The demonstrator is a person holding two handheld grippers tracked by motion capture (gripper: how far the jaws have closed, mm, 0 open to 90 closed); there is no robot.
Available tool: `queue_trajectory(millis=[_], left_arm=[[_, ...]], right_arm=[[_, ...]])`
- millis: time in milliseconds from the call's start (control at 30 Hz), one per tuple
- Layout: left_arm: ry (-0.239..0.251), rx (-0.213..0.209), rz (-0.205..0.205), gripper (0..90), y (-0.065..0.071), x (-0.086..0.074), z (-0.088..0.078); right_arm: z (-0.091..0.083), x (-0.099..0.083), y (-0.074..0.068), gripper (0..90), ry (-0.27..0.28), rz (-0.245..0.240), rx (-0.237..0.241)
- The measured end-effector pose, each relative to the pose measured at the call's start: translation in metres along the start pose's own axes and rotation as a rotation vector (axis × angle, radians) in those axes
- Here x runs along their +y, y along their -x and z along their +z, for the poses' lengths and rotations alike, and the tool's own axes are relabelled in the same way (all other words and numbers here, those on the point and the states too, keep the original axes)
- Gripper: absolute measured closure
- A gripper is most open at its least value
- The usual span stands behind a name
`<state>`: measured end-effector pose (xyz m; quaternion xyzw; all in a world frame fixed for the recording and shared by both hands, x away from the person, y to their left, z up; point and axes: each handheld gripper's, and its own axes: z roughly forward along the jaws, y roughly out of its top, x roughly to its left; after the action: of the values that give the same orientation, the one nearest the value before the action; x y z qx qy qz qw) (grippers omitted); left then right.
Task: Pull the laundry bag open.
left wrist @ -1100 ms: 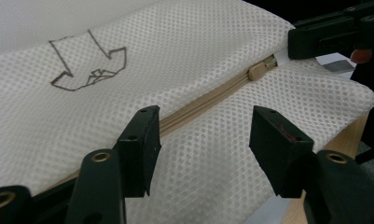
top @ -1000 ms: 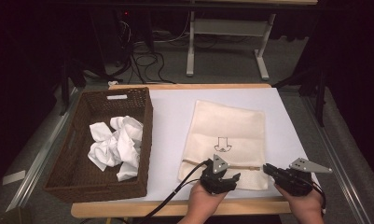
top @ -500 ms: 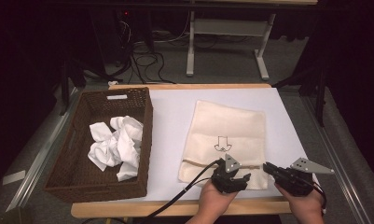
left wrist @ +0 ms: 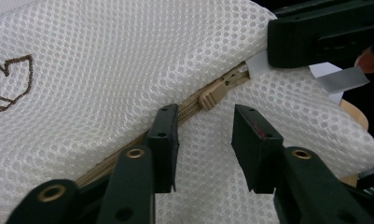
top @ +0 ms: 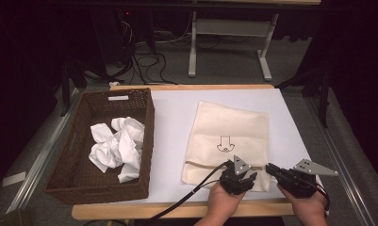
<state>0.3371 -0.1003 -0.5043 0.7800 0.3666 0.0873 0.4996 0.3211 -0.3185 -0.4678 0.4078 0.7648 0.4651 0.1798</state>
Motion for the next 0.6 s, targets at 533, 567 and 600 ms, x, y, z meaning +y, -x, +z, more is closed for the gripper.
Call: queue_trajectory(millis=[533,567,600], left_arm=[[0.031,-0.009,0.019,83.5,0.0082,0.0047,0.0005],[0.032,-0.010,0.027,84.6,0.0087,0.0047,-0.0001],[0.035,-0.014,0.026,85.6,0.0096,0.0047,-0.0004]], right_arm=[[0.0003,0.0000,-0.0001,85.6,0.002,-0.002,-0.002],[0.0002,0.0001,-0.0004,85.6,0.003,-0.003,-0.002],[0.0003,0.0002,-0.0002,85.6,0.003,-0.007,-0.002]])
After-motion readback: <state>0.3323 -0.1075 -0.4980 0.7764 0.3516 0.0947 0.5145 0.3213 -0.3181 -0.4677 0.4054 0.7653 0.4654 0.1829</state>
